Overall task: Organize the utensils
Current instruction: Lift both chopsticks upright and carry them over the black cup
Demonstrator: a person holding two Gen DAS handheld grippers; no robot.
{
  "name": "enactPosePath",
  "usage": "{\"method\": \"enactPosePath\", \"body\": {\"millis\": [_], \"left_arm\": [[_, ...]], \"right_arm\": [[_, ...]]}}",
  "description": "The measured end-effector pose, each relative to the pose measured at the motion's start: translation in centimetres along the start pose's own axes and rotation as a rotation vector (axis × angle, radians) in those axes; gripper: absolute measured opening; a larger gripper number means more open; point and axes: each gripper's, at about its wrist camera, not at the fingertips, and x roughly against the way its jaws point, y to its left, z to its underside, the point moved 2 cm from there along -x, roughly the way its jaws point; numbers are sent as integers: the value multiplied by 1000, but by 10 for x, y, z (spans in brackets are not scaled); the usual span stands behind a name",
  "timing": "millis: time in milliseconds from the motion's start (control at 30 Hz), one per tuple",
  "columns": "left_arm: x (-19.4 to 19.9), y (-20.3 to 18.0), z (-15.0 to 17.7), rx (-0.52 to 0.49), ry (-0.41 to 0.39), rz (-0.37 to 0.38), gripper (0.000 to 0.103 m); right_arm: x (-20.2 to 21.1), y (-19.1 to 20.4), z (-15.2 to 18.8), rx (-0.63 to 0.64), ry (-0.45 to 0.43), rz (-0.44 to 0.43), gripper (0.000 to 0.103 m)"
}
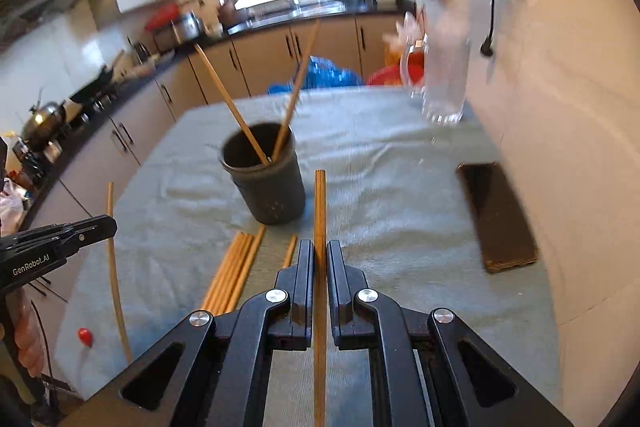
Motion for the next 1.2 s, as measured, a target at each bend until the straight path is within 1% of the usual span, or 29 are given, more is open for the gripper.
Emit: {"method": "enactPosePath", "body": {"millis": [100, 167, 267, 433, 567, 667, 867, 967, 1200], "left_arm": [[30, -11, 14, -37, -59, -8, 6], [38, -18, 18, -54, -90, -13, 6], [60, -27, 30, -79, -142, -11, 6], [88, -34, 40, -99, -192, 11, 6], [106, -40, 38, -101, -227, 29, 6], [112, -44, 29, -106, -253, 36, 6], [111, -46, -8, -90, -276, 55, 6], [109, -49, -33, -87, -298, 54, 6], [101, -57, -99, -62, -352, 73, 6]], "right_arm": [[30, 4, 8, 11, -50, 0, 7], [42, 10, 11, 20, -72, 7, 7], [64, 13, 17, 29, -102, 4, 7], [90, 14, 21, 30, -146, -4, 7], [102, 16, 17, 26, -172, -11, 7], [108, 15, 12, 20, -192, -19, 7], [110, 13, -16, -15, -253, -26, 7], [108, 12, -33, -39, -287, -32, 7], [98, 16, -90, -108, -389, -72, 7]]}}
